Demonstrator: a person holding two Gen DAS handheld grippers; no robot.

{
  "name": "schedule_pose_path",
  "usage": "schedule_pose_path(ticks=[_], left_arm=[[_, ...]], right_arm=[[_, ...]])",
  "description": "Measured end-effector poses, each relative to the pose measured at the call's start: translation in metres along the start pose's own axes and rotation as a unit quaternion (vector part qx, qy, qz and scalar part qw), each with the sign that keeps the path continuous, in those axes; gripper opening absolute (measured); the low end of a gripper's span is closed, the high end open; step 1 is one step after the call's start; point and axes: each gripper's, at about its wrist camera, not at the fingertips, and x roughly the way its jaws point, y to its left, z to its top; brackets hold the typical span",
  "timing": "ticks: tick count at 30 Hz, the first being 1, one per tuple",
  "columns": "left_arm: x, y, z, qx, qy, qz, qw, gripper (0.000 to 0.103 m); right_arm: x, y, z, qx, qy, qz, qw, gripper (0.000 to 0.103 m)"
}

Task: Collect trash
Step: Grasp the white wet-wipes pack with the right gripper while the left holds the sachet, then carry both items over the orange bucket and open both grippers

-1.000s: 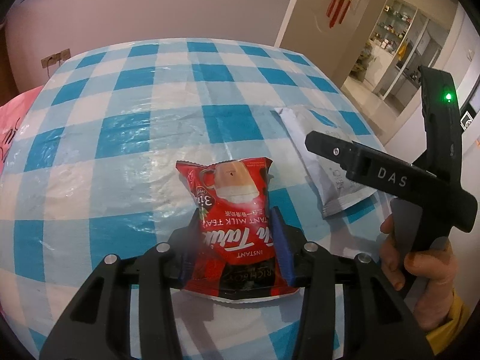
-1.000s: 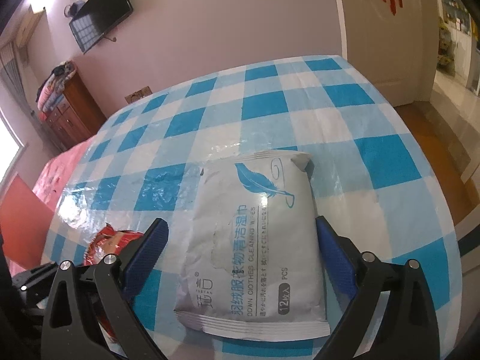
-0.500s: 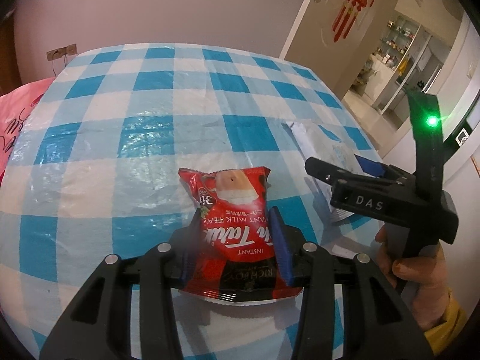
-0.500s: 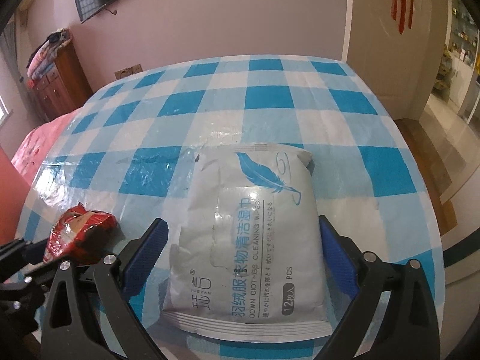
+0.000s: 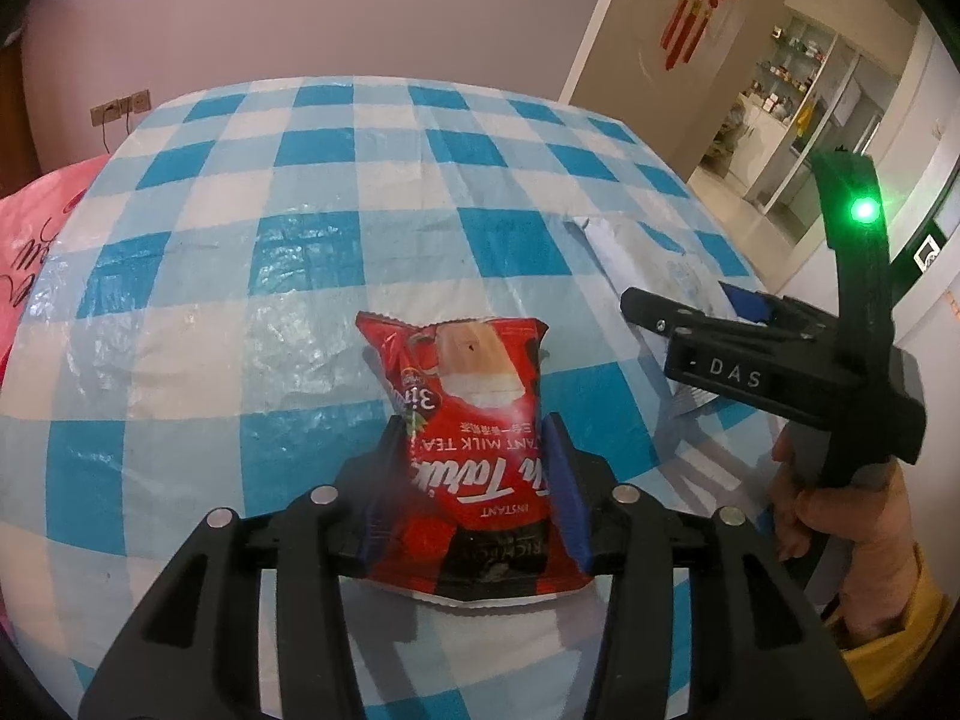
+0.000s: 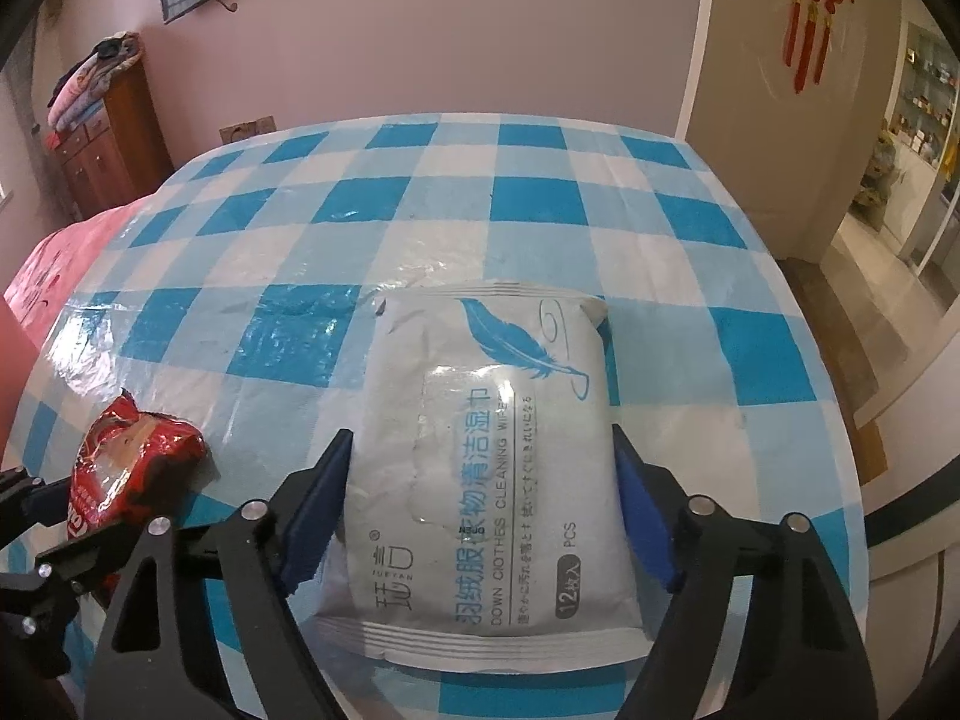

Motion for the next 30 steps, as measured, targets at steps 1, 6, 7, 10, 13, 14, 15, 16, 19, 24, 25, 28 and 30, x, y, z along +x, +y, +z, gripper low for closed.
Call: schedule_pose_path(ticks=[1, 6, 7, 10, 13, 14, 15, 16, 19, 24, 25, 28, 30], left_arm=[[0.000, -0.003, 0.000, 0.008, -0.001, 0.006, 0.9999, 0.050], [0.003, -0.010, 0.000, 0.026, 0.000, 0.024, 0.9994, 0.053], [0.003, -0.011, 0.000, 0.028, -0.001, 0.028, 0.9992, 0.052], [0.002, -0.010, -0.001, 0.026, -0.004, 0.031, 0.9992, 0.046], [0.000, -0.006, -0.001, 0.016, -0.005, 0.020, 0.9997, 0.043], [-0.001, -0.005, -0.002, 0.013, -0.005, 0.016, 0.9998, 0.042], [-0.002, -0.003, -0.003, 0.010, -0.005, 0.012, 0.9999, 0.042], [-0.002, -0.002, -0.004, 0.008, -0.006, 0.011, 0.9999, 0.042], [-0.009, 0.002, -0.006, -0.002, -0.013, 0.003, 0.9999, 0.042], [-0.026, 0.009, -0.006, -0.011, -0.033, -0.006, 0.9994, 0.042], [-0.029, 0.012, -0.006, -0.014, -0.037, -0.007, 0.9992, 0.042], [-0.040, 0.018, -0.006, -0.022, -0.047, -0.012, 0.9986, 0.042], [-0.047, 0.024, -0.007, -0.026, -0.054, -0.013, 0.9981, 0.042]], right_arm=[[0.000, 0.000, 0.000, -0.002, -0.001, 0.002, 1.000, 0.079], [-0.002, 0.001, -0.001, -0.006, -0.007, 0.018, 1.000, 0.078], [-0.002, 0.000, -0.001, -0.005, -0.008, 0.022, 1.000, 0.078], [-0.005, -0.003, -0.002, 0.002, -0.016, 0.041, 0.999, 0.077], [-0.008, -0.005, -0.002, 0.008, -0.023, 0.049, 0.999, 0.077], [-0.010, -0.006, -0.002, 0.010, -0.026, 0.052, 0.998, 0.077], [-0.012, -0.007, -0.002, 0.013, -0.031, 0.056, 0.998, 0.077], [-0.014, -0.009, -0.002, 0.018, -0.036, 0.059, 0.997, 0.077], [-0.015, -0.016, -0.003, 0.041, -0.038, 0.066, 0.996, 0.077], [-0.021, -0.019, -0.005, 0.058, -0.048, 0.075, 0.994, 0.077], [-0.021, -0.020, -0.006, 0.064, -0.047, 0.080, 0.994, 0.077], [-0.020, -0.023, -0.010, 0.088, -0.036, 0.102, 0.990, 0.077], [-0.020, -0.022, -0.011, 0.097, -0.030, 0.110, 0.989, 0.077]])
